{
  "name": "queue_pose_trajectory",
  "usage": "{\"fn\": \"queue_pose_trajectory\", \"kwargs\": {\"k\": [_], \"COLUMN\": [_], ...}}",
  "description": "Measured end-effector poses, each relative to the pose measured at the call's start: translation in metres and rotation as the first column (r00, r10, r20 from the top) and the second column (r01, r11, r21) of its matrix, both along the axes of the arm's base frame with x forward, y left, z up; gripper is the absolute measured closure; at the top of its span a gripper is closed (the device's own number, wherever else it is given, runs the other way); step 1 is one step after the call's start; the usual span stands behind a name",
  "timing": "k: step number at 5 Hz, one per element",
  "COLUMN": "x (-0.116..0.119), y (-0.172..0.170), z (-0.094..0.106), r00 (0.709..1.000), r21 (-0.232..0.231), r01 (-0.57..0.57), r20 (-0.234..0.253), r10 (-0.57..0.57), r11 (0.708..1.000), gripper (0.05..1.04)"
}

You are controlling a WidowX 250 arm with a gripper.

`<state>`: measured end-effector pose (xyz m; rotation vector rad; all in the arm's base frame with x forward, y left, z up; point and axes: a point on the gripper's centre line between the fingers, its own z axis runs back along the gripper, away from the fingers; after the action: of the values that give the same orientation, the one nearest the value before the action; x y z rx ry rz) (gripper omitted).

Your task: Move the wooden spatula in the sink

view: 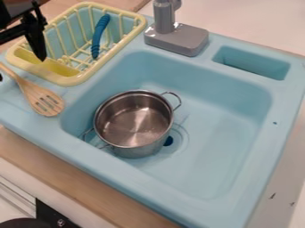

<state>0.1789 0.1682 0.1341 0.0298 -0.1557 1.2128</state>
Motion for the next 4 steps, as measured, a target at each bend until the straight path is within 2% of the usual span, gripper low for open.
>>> {"fn": "queue_pose_trajectory", "kwargs": {"k": [1,2,3,4], "x": [-0.003,-0.007,-0.008,-0.006], "y": [0.004,0.011,0.014,0.016], "z": [-0.007,-0.015,-0.016,-0.017], "r00": [1.0,0.999,0.998,0.998], "r21": [-0.007,-0.052,-0.078,-0.048], "r01": [-0.007,-0.033,-0.062,-0.057], "r20": [-0.008,-0.017,0.006,-0.004], "r10": [0.007,0.032,0.063,0.057], "r11": [1.0,0.998,0.995,0.997], "gripper": [0.089,0.089,0.089,0.118]}}
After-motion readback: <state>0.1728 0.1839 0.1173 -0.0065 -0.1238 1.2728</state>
